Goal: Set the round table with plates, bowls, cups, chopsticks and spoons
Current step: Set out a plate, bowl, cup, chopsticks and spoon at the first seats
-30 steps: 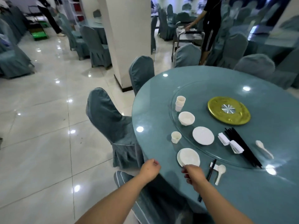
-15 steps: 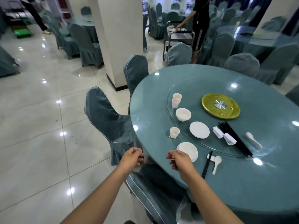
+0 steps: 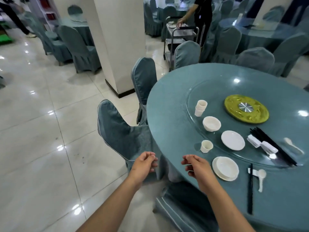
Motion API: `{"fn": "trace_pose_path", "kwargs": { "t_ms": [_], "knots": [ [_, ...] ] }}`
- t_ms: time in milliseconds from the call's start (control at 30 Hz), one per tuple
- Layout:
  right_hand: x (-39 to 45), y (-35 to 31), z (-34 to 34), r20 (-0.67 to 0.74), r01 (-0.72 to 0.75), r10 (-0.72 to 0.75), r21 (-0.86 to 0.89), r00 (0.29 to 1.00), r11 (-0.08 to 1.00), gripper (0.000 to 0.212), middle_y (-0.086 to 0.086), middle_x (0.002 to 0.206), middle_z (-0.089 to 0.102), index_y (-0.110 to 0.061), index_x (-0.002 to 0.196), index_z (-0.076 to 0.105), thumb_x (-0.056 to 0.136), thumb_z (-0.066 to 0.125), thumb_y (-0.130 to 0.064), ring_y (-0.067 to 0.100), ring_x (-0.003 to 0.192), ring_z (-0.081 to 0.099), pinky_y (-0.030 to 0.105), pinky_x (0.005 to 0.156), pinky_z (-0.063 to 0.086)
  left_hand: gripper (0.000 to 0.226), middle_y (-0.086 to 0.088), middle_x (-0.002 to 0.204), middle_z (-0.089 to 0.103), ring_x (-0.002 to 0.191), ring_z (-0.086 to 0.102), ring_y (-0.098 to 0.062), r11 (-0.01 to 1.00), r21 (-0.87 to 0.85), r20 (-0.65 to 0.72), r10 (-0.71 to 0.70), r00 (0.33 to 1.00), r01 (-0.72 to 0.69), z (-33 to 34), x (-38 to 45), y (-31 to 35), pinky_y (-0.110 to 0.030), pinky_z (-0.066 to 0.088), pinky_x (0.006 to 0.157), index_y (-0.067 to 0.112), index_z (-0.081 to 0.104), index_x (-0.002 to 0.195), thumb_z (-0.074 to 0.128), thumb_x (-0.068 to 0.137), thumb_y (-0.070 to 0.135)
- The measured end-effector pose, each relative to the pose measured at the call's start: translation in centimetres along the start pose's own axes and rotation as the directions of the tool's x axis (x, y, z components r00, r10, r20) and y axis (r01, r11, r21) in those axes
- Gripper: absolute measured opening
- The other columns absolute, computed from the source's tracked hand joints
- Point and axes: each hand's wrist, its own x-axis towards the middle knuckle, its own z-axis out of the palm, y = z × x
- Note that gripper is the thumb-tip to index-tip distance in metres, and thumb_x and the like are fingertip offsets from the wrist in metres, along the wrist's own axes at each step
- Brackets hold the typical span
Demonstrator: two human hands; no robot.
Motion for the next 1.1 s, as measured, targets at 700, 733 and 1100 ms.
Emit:
{"fn": "trace_pose_path", "kwargs": {
  "t_ms": [700, 733, 1100],
  "knots": [
    [13.9, -6.0, 15.3, -0.240, -0.051, 0.092, 0.173, 0.966, 0.984, 0.017, 0.007, 0.083, 0.072, -0.009, 0.094, 0.070, 0.094, 0.055, -0.017, 0.014, 0.061, 0.055, 0.025, 0.052, 0.038, 0.013, 0.003, 0.093, 0.074, 0.070, 0.068, -0.006, 0.946, 0.322, 0.302, -0.063, 0.951, -0.039, -8.3, 21.4, 11.1, -0.023, 0.048, 0.062, 0.022, 0.065, 0.100, 0.052, 0.097, 0.023],
    [14.7, -6.5, 15.3, -0.248, -0.053, 0.096, 0.175, 0.964, 0.983, 0.017, 0.007, 0.084, 0.072, -0.009, 0.094, 0.070, 0.094, 0.055, -0.018, 0.014, 0.061, 0.056, 0.025, 0.052, 0.039, 0.013, 0.004, 0.094, 0.074, 0.071, 0.068, -0.006, 0.943, 0.331, 0.304, -0.065, 0.951, -0.041, -7.9, 22.3, 11.6, -0.022, 0.048, 0.063, 0.023, 0.065, 0.100, 0.052, 0.097, 0.025],
    [22.7, -10.2, 12.9, -0.367, -0.026, 0.140, 0.298, 0.920, 0.954, 0.016, 0.004, 0.079, 0.072, -0.010, 0.090, 0.071, 0.091, 0.057, -0.019, 0.014, 0.058, 0.055, 0.025, 0.051, 0.037, 0.012, 0.001, 0.100, 0.071, 0.078, 0.068, -0.014, 0.874, 0.465, 0.459, -0.104, 0.882, -0.139, 1.3, 32.1, 16.5, -0.030, 0.052, 0.073, 0.023, 0.062, 0.102, 0.051, 0.097, 0.024]
  ]
}}
